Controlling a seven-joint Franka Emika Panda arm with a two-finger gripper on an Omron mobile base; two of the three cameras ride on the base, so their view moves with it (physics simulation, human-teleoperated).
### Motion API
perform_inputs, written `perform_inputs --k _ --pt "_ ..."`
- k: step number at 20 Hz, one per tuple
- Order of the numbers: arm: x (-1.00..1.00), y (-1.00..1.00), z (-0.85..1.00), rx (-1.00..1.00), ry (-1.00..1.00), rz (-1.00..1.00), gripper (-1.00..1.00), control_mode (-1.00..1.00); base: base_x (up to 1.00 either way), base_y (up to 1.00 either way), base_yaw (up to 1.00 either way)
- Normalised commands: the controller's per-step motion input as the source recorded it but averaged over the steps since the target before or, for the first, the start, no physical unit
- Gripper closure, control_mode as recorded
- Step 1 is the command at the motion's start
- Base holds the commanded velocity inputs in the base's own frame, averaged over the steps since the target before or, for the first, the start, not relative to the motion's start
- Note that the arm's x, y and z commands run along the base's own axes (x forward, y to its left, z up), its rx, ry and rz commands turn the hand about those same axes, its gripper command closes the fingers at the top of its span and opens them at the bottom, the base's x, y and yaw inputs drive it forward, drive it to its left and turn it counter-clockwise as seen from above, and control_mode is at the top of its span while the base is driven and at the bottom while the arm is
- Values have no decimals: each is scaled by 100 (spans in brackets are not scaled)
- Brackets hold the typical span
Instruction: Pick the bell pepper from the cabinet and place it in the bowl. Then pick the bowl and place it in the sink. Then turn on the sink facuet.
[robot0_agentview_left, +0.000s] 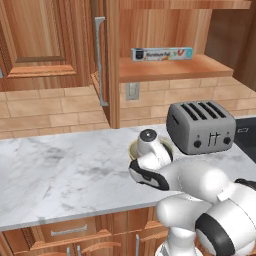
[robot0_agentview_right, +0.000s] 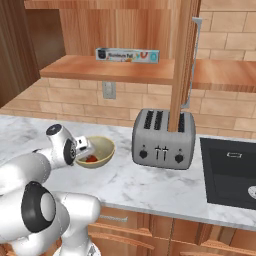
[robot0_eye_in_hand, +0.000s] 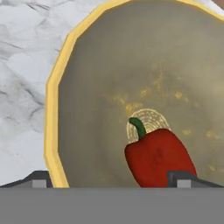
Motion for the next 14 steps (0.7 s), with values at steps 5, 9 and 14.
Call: perform_inputs --k 5,9,14 --pt "0 0 -26 -4 3 0 -100 -100 0 0 0" --pt "0 0 -23 0 3 0 -100 -100 0 0 0" --pt "0 -11 -26 0 1 0 100 -100 0 0 0"
